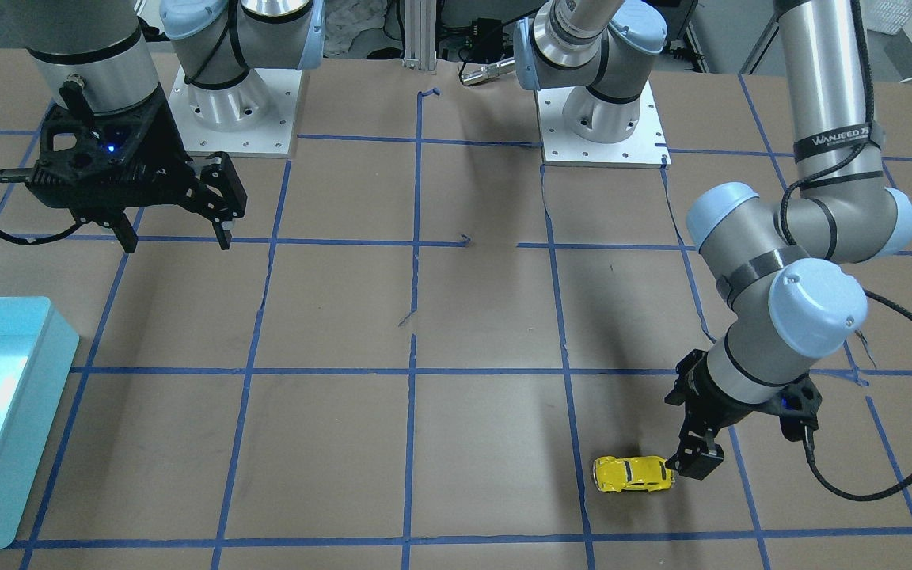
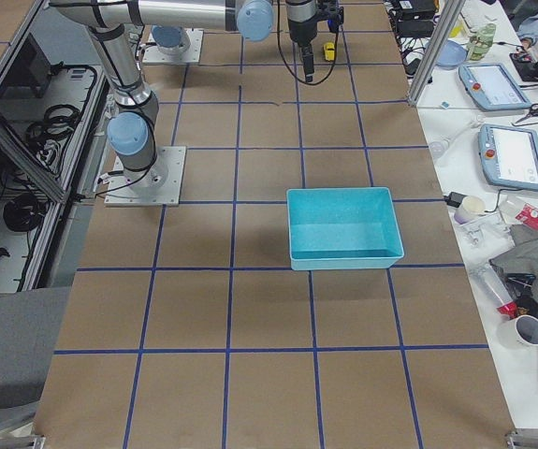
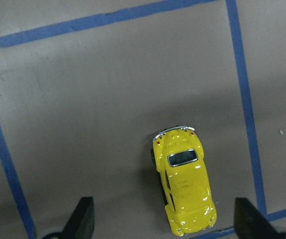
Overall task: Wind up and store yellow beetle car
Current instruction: 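Lower the left gripper down over the yellow beetle car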
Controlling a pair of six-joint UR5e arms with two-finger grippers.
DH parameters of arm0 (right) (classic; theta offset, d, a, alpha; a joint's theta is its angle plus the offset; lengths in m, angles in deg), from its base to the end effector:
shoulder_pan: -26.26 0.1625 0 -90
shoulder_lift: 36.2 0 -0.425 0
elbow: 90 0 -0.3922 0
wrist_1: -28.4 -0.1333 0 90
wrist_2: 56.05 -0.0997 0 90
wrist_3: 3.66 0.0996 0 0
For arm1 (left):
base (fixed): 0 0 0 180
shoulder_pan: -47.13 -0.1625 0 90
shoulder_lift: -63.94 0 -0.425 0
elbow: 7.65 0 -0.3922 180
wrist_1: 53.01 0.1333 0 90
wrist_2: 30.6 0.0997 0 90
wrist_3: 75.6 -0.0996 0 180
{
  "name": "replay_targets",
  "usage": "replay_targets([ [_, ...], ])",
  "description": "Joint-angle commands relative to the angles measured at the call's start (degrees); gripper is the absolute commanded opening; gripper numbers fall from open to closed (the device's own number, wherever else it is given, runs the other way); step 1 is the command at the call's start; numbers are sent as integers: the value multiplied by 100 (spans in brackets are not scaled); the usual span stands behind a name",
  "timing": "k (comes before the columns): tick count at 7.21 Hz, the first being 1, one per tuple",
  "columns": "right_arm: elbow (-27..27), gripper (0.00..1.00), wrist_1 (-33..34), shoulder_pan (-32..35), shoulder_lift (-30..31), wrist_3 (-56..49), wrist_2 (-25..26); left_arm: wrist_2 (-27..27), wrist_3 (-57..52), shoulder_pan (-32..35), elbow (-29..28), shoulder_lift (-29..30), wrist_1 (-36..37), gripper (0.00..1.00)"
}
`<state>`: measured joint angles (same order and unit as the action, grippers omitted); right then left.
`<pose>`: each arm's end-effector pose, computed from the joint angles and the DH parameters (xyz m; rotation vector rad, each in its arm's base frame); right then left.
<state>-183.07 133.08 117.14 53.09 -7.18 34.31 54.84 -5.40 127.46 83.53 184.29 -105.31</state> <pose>0.1405 -0.5112 0.4827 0.1187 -3.1146 0.2971 -0.0285 -0.6732 0.2362 1.9321 -2.3180 0.0799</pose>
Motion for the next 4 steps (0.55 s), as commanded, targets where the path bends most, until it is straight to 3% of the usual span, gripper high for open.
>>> replay_targets([
  [1, 0, 100, 0, 0, 0, 0, 0, -141, 343, 27, -92, 312, 298, 100],
  [4, 0, 100, 0, 0, 0, 0, 0, -115, 652, 211, -101, 506, 308, 100],
])
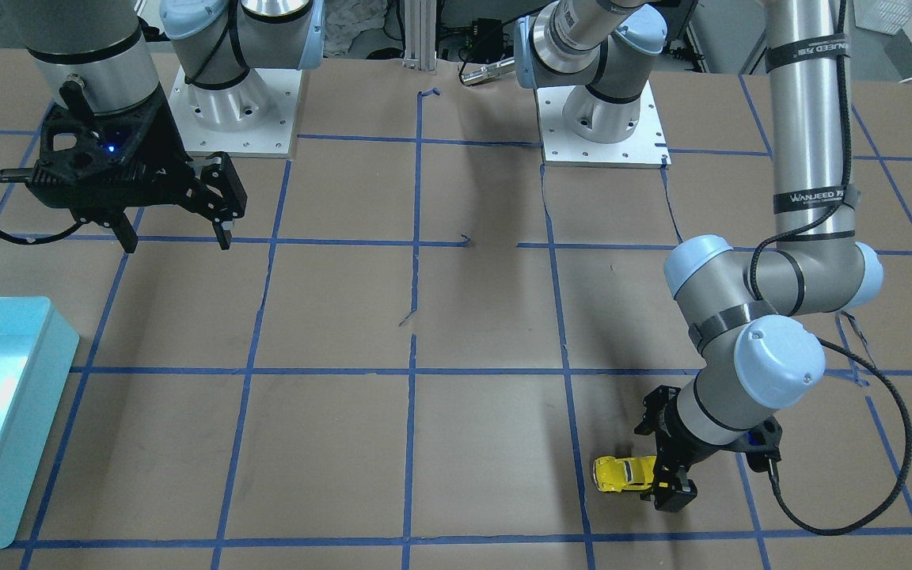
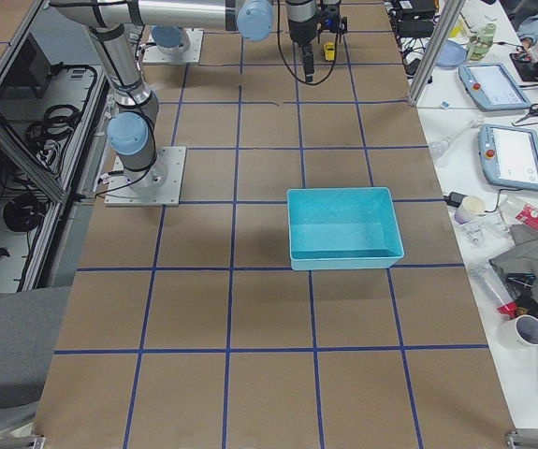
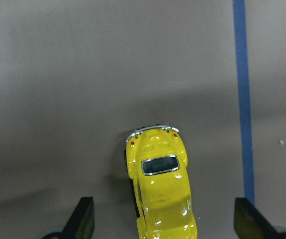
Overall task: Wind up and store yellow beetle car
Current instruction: 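Lower the left gripper down over the yellow beetle car, then close the left gripper on the yellow beetle car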
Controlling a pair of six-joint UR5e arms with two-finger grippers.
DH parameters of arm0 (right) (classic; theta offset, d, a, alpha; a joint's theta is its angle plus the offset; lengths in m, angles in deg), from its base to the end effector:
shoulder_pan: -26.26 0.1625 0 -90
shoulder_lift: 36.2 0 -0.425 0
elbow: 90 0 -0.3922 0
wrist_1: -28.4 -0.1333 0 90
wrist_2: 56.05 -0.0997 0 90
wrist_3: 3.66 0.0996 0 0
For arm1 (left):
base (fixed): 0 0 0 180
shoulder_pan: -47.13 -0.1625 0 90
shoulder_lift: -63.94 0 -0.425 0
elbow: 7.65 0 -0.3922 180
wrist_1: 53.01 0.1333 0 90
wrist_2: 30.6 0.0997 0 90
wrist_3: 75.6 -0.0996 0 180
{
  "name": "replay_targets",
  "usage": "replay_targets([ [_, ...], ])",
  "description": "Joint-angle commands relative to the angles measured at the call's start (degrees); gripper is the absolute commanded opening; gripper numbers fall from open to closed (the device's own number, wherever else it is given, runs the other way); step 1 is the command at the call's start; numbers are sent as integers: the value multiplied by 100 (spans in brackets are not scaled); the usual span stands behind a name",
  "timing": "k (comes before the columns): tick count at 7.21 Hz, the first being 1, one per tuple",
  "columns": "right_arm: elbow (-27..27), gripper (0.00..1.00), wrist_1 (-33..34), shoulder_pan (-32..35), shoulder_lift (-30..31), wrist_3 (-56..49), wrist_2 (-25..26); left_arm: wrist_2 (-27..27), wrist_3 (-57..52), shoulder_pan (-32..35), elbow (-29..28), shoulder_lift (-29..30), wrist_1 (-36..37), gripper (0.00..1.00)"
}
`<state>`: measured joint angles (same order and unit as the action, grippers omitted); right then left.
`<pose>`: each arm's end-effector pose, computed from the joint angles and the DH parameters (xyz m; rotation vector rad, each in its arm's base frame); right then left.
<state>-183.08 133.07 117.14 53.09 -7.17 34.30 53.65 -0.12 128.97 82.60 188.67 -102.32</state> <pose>0.1406 -0.5112 0.4826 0.1185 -3.1148 0.2966 -0.0464 -0.6861 0.1983 1.9965 -2.2427 0.0411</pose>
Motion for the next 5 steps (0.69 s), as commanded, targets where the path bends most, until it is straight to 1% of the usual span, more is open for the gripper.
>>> replay_targets([
  [1, 0, 100, 0, 0, 0, 0, 0, 47, 107, 61, -8, 95, 9, 100],
  [2, 0, 100, 0, 0, 0, 0, 0, 56, 72, 61, -60, 113, 1, 94],
  [3, 0, 100, 0, 0, 0, 0, 0, 74, 72, 61, -139, 156, -8, 59],
  [4, 0, 100, 0, 0, 0, 0, 0, 74, 72, 61, -183, 183, -8, 41],
  [5, 0, 100, 0, 0, 0, -9, 0, 74, 63, 61, -184, 192, -8, 11],
])
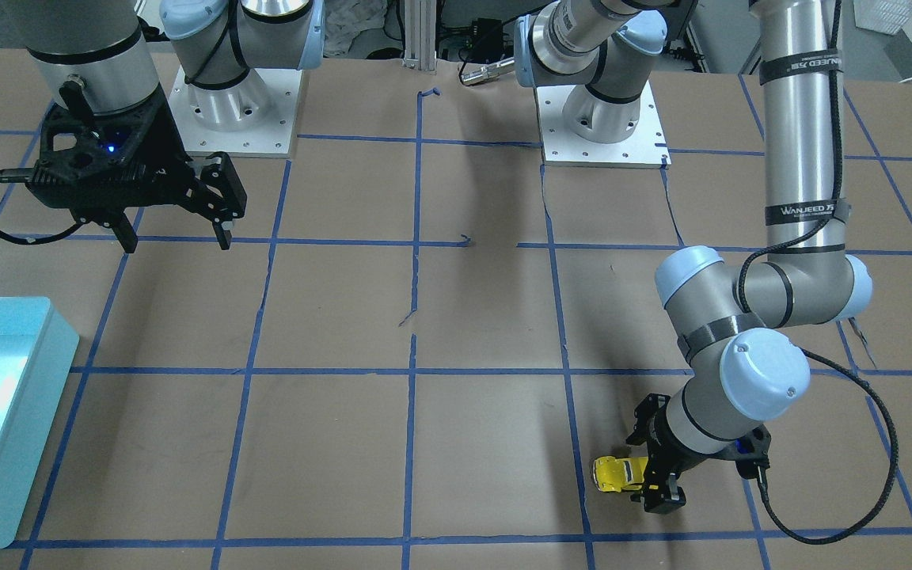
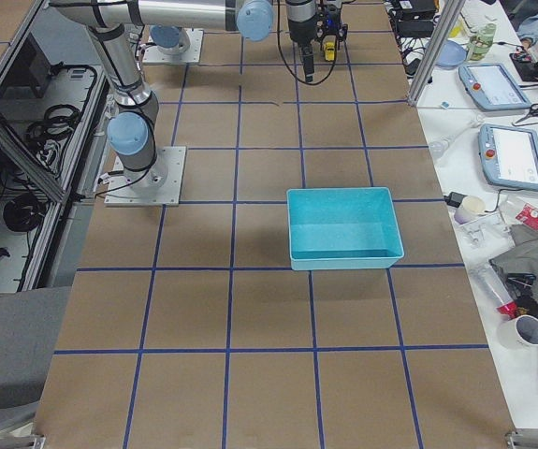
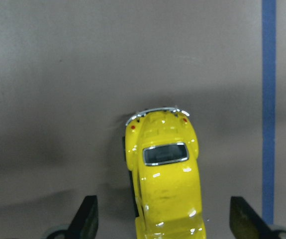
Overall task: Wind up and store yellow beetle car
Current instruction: 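Close the left gripper on the yellow beetle car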
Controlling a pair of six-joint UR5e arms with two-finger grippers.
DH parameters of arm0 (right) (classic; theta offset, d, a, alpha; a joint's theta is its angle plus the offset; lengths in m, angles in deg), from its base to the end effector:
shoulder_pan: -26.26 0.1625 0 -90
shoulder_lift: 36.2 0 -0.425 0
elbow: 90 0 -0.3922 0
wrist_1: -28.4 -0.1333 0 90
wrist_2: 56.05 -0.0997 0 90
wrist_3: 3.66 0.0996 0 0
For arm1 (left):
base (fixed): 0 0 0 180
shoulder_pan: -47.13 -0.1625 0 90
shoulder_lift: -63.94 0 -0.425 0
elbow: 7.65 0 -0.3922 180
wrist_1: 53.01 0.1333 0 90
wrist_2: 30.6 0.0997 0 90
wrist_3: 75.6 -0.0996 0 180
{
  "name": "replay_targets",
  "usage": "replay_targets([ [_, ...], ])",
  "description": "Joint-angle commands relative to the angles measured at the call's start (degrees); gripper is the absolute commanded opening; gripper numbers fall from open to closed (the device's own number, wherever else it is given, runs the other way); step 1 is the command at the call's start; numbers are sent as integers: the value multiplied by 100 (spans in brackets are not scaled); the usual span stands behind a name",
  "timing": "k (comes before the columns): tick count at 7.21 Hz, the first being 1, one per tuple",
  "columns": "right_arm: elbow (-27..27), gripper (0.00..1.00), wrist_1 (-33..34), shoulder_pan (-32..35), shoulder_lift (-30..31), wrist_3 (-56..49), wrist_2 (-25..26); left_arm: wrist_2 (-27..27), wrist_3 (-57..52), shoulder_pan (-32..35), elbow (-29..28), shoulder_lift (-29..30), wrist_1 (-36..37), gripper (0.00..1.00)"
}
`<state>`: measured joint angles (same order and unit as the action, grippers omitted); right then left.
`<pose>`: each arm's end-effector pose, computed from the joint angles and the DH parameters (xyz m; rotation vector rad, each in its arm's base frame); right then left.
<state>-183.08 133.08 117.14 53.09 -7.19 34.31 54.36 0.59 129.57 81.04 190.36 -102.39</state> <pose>0.1405 -0.5112 0.4826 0.1190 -3.1146 0.2968 -0.0511 -0.6947 0.1897 2.0074 -2.2488 0.0450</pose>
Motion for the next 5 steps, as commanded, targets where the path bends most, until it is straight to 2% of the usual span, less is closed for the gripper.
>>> replay_targets([
  [1, 0, 100, 0, 0, 0, -7, 0, -5, 44, 0, -36, 14, -1, 0],
  [4, 0, 100, 0, -9, 18, -16, -9, -198, 289, 122, -63, -170, -71, 0],
  [5, 0, 100, -9, -9, 44, -7, -9, -625, 778, 367, -63, -275, -211, 0],
])
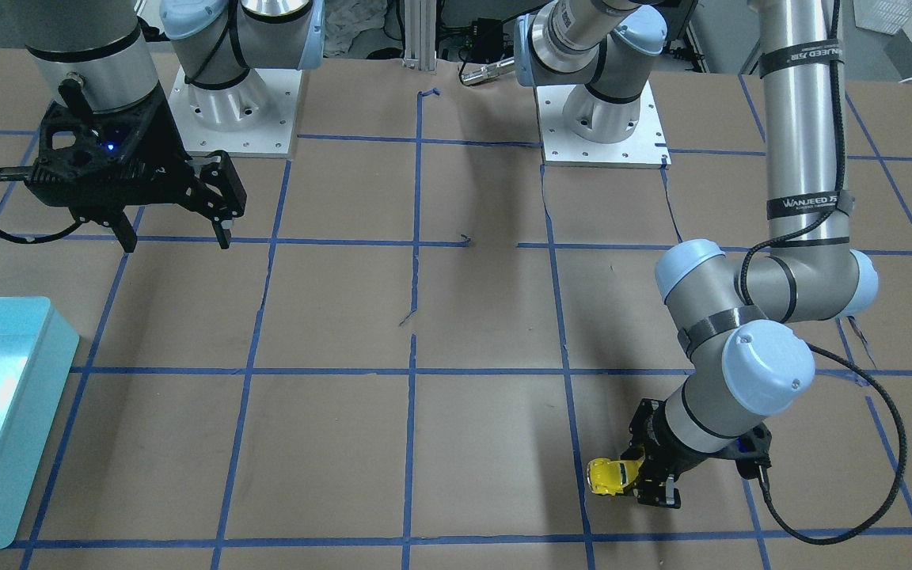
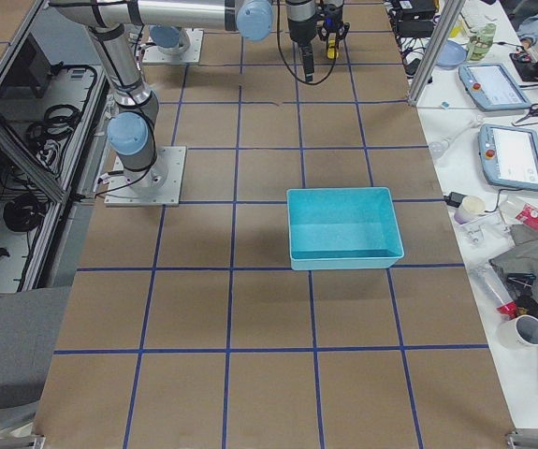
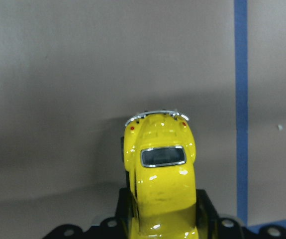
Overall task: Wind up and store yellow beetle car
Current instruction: 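Slide the held car along the table toward the right arm's side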
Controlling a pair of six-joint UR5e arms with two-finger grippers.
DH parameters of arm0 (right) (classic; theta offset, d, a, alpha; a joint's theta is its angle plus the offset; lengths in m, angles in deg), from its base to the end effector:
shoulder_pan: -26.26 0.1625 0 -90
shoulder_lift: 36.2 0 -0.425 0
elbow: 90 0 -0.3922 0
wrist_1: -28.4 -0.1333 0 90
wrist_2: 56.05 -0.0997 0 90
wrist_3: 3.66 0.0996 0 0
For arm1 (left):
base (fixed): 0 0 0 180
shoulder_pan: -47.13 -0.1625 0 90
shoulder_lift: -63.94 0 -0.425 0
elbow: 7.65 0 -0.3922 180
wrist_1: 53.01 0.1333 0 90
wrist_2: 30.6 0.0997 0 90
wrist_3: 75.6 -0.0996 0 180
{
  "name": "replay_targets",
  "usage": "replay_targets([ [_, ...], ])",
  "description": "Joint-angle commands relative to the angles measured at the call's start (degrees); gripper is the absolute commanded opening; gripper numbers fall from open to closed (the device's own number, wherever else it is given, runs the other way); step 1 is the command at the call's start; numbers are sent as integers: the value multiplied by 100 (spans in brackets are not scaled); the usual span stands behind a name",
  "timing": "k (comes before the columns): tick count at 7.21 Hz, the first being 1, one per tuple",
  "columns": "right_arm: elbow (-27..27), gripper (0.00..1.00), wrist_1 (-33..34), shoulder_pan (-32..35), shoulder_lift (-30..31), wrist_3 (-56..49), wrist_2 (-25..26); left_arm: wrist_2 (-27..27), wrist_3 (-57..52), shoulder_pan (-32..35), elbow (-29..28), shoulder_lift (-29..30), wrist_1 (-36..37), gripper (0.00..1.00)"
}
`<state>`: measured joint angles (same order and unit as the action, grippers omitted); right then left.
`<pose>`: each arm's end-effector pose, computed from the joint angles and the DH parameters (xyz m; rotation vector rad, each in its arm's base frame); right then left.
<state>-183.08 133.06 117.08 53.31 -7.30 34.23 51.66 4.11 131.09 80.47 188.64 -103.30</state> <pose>0.1401 -0.5101 0.4845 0.1206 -3.1150 0.3024 -0.0741 -0.6940 0.2133 2.0062 -2.1785 0.0226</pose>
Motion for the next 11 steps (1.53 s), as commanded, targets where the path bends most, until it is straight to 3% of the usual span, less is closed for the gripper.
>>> replay_targets([
  [1, 0, 100, -7, -3, 22, 4, 7, -430, 692, 479, -6, -156, -200, 0],
  [3, 0, 100, -16, -3, 22, 4, 8, -693, 581, 526, 56, -78, -201, 0],
  [6, 0, 100, -16, -3, 22, 4, 8, -633, 536, 508, 47, 72, -201, 0],
  [10, 0, 100, -16, -3, 22, 4, -1, -431, 484, 490, 38, 160, -201, 0],
  [11, 0, 100, -16, -3, 22, 4, -1, -169, 309, 464, 12, 160, -201, 0],
])
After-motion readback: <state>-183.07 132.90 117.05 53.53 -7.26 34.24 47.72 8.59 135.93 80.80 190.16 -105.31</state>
